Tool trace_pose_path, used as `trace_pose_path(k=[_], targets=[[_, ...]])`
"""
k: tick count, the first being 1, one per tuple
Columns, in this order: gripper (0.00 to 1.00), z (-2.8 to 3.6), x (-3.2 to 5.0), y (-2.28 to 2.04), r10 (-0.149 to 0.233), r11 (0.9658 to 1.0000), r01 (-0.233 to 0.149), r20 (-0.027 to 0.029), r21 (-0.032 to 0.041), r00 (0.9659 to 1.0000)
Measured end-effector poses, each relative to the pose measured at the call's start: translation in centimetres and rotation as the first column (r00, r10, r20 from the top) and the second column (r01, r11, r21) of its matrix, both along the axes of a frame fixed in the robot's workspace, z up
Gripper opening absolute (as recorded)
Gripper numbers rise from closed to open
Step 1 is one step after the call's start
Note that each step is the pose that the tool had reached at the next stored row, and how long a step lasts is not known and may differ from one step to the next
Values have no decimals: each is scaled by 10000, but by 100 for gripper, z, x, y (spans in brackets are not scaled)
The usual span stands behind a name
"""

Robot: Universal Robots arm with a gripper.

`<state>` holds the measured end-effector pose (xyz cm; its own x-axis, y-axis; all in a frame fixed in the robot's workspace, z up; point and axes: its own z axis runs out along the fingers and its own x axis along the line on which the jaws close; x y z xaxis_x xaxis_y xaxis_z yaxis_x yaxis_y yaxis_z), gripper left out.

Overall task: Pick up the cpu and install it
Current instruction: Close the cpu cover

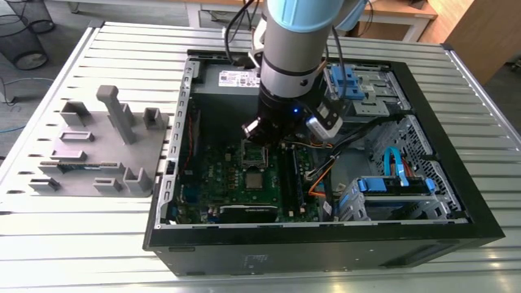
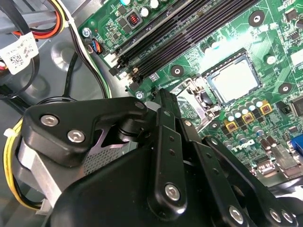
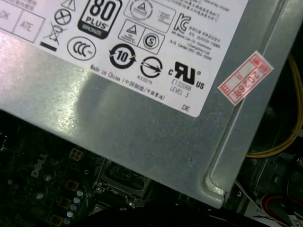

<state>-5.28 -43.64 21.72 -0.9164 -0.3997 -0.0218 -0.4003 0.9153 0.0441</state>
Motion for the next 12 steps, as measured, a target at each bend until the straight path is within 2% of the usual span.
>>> trace_pose_path(k=[12], targets=[[11,-91,0,0,216,9998,-216,-3,-6,9998]])
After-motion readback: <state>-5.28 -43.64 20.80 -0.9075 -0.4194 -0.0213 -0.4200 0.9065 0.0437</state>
